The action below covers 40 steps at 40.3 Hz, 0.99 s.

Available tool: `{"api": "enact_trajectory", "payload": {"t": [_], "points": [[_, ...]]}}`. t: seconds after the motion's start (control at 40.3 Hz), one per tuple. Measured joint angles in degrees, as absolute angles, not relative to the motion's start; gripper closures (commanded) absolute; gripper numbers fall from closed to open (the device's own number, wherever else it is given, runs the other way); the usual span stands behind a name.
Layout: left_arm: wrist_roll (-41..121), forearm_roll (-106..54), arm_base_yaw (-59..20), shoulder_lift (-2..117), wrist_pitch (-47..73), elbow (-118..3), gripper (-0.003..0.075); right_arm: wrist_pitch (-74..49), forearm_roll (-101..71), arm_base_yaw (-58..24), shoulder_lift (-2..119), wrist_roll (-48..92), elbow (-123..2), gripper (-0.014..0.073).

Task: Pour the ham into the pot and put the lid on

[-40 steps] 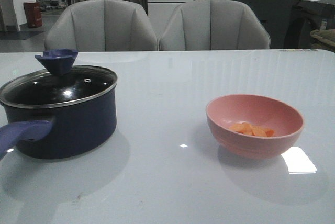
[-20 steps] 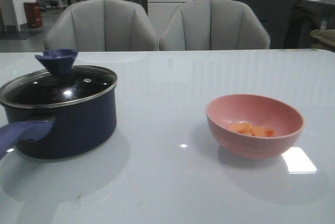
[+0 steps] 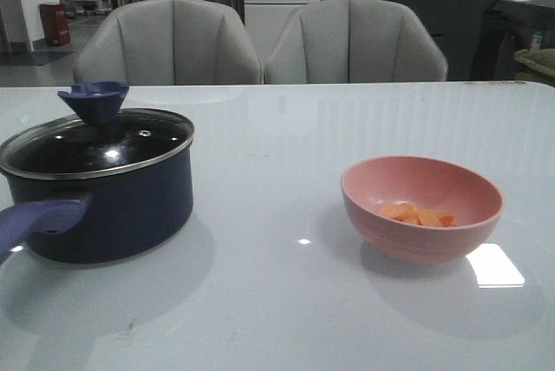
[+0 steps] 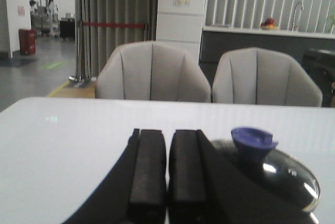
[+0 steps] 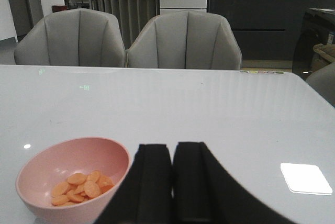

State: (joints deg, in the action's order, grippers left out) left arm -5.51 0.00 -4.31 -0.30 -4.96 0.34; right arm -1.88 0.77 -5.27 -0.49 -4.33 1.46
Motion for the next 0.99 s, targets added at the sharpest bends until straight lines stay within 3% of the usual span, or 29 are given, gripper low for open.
{"api": "enact_trajectory", "payload": {"t": [0.199, 0.596, 0.994], "points": [[-5.5, -0.6, -4.3, -0.3, -10.0, 0.2, 0.0607, -1.9, 0.8, -5.3, -0.5, -4.3, 1.5, 0.0444], [-5.5, -2.1, -4.3, 11.0, 8.9, -15.4, 0.0607, -1.9, 0.8, -5.3, -0.5, -4.3, 1.5, 0.0444], [-5.5, -2.2, -4.3, 20.2, 11.4, -15.6, 0.0594, -1.9, 0.8, -5.3, -0.5, -4.3, 1.5, 0.0444]]}}
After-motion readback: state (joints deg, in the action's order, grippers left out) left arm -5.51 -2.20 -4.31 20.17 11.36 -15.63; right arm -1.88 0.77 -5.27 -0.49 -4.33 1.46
